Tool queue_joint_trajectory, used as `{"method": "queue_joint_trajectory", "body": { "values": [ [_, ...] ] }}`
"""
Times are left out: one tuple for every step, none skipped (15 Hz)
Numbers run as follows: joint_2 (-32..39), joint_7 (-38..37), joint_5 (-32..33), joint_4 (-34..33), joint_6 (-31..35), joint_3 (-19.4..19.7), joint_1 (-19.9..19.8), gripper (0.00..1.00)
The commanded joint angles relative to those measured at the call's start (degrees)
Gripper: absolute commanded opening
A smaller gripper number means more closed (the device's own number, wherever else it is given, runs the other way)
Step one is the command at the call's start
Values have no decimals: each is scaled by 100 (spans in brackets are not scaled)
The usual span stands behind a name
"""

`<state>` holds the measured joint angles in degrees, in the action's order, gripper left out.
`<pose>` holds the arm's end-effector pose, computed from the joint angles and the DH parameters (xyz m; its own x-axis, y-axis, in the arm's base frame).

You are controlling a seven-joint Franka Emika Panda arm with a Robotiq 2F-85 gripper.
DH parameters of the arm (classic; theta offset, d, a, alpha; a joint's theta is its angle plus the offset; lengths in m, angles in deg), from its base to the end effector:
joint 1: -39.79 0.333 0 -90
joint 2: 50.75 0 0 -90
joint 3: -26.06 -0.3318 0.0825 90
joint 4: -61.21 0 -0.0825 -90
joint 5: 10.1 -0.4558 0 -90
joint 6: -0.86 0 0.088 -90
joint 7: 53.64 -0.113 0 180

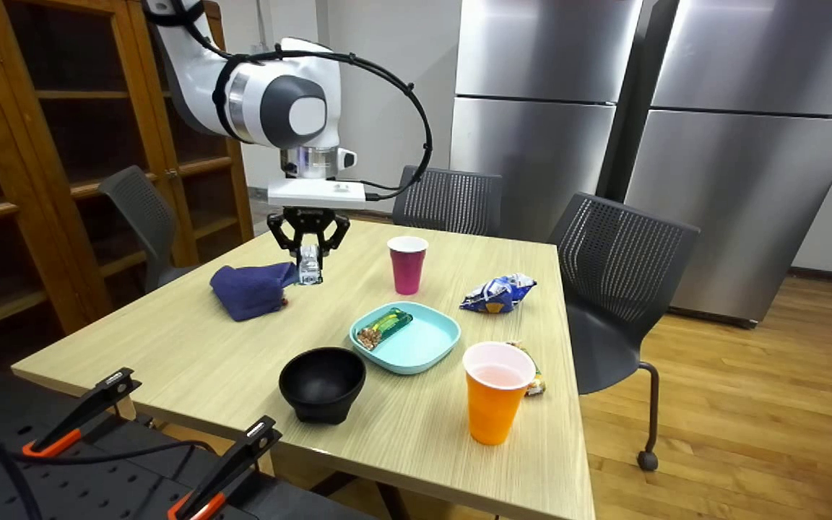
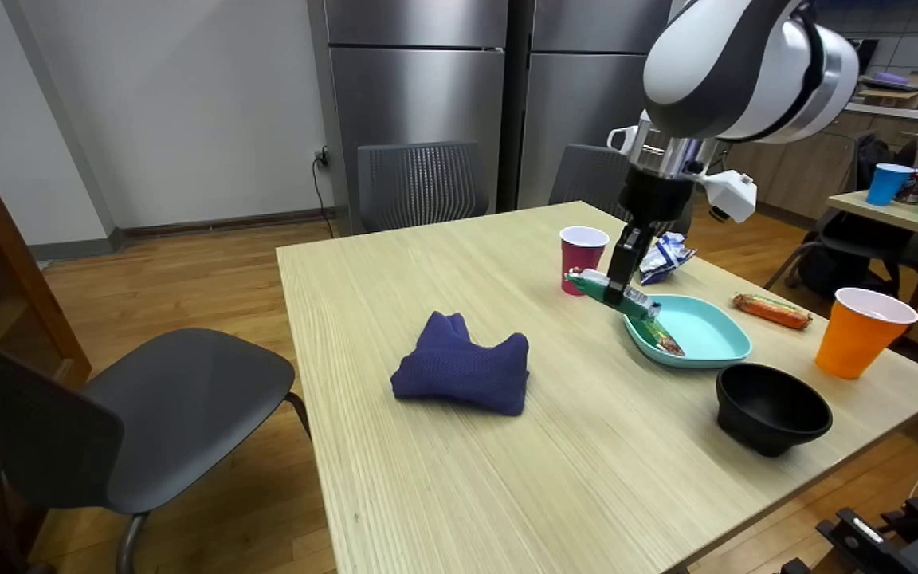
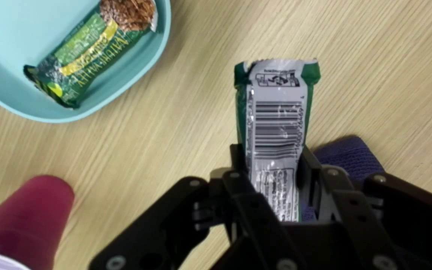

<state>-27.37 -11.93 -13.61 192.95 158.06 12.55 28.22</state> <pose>0.5678 0.0259 0.1227 0.7719 0.6263 0.1090 0.6341 -0.7708 -0.0619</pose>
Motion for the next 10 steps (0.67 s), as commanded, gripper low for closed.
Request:
{"method": "queue_joint_trajectory", "body": {
  "values": [
    [-137, 207, -507, 212, 59, -36, -409, 11],
    [-136, 168, -585, 232, 32, 10, -467, 11],
    [-141, 88, -671, 270, 20, 79, -530, 11],
    [-153, 43, -766, 302, 3, 128, -600, 11],
    [-160, 10, -915, 353, 18, 168, -690, 11],
    [-164, 43, -1045, 380, -34, 179, -777, 11],
    [-165, 23, -1154, 402, -40, 220, -828, 11],
    [-160, 25, -1253, 414, -45, 242, -888, 11],
    [-145, 57, -1356, 415, -35, 259, -967, 11],
    [-119, 83, -1445, 397, -13, 284, -1036, 11]
  ]
}}
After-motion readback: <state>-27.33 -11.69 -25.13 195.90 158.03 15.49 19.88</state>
